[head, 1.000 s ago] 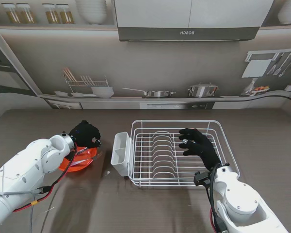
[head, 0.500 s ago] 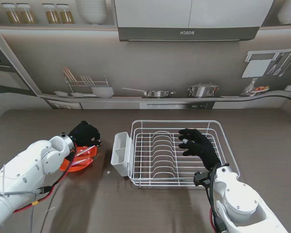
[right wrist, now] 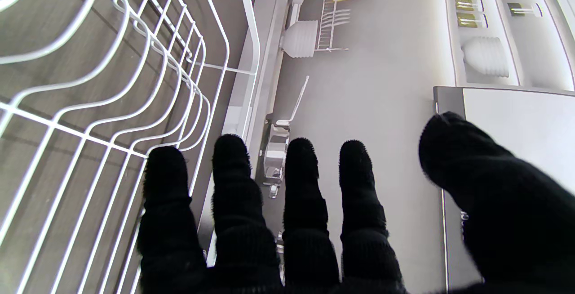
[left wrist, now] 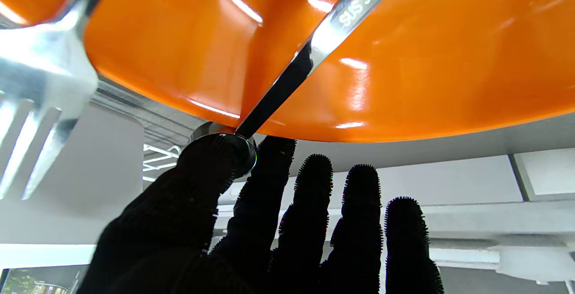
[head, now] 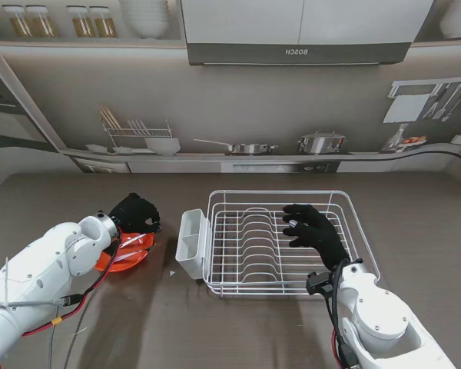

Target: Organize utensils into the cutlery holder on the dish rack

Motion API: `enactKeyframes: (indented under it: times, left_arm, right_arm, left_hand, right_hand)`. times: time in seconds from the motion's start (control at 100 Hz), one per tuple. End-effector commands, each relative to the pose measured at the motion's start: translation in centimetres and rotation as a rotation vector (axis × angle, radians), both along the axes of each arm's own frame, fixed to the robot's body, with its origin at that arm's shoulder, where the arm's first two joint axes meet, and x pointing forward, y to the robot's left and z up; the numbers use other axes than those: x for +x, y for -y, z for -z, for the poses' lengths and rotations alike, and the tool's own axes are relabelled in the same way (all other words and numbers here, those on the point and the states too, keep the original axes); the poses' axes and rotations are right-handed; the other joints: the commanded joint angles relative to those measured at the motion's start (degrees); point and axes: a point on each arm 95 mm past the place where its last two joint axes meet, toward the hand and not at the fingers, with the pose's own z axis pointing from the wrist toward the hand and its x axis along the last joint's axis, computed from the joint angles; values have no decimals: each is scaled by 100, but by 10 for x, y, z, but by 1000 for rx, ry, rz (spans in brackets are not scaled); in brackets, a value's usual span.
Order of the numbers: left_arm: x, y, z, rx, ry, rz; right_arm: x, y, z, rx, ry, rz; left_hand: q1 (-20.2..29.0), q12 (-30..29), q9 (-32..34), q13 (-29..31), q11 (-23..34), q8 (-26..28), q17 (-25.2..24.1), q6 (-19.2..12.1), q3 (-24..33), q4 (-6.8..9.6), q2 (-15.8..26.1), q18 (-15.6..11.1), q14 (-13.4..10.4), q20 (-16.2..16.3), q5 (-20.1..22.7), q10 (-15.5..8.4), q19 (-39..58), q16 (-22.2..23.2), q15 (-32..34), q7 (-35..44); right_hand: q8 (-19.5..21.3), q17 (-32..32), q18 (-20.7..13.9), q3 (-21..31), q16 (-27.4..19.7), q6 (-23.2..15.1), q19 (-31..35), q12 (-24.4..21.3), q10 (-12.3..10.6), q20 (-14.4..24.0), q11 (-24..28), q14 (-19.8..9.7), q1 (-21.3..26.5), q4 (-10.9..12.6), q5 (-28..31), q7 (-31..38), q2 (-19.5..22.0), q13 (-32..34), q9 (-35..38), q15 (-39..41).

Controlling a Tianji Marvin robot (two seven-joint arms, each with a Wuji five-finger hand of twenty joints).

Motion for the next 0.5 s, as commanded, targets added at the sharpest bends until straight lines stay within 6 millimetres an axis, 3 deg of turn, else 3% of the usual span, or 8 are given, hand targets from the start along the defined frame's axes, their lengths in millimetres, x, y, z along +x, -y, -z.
enactKeyframes:
  times: [0.0,0.07,0.18,0.4,0.49]
  left_arm:
    - [1,4,2,5,-15,6]
    - [1,5,4,5,-18,7]
    - [1,6,6,2,-17,6]
    - [1,6,7,-25,-19,-7]
    - [1,5,7,-38,-17,-12]
  right_arm:
    - [-2,-4,1,9,-7,-13]
    - [-2,-4,1,11,-7,-12]
    - [-1,-4,1,13,-8,-10]
    - [-1,-4,1,14,-11,-9]
    - [-1,-4,1,14,-11,-10]
  left_hand:
    - [316,87,52,40,29,142,-80,-117,72,-140,-75,80,-14,-34,100,13,133,25,100,201]
    - [886,170,125,102,95,16,-46,-358,-355,-54,-108,80,-43,-8,111,-43,148,38,132,1030]
    - [1108,269,269,187,222,226,-6,-757,-257,-46,-87,59,-84,-6,398,-151,208,43,174,1660]
    - [1177,378,304,182,323,458,-18,-759,-207,-70,-13,41,-117,-25,472,-215,248,40,194,2080]
    - [1199,1117,319,190,420,729,-17,-741,-134,-115,52,19,-154,-59,455,-268,290,40,220,2210]
  right_hand:
    - [-81,38,116,-33,100,-11,-19,-35,55,30,-21,25,-203,30,119,-17,109,210,61,33]
    - [-82,37,117,-33,100,-6,-19,-36,64,31,-22,26,-210,32,117,-20,132,211,61,33]
    - [-83,37,120,-29,99,-1,-19,-37,55,30,-24,31,-211,35,123,-21,136,206,61,29]
    - [-84,40,126,-23,100,0,-18,-35,69,31,-20,25,-207,38,124,-23,155,211,64,29]
    - [-85,41,122,-12,100,-9,-17,-36,64,31,-21,23,-215,43,123,-25,193,211,64,29]
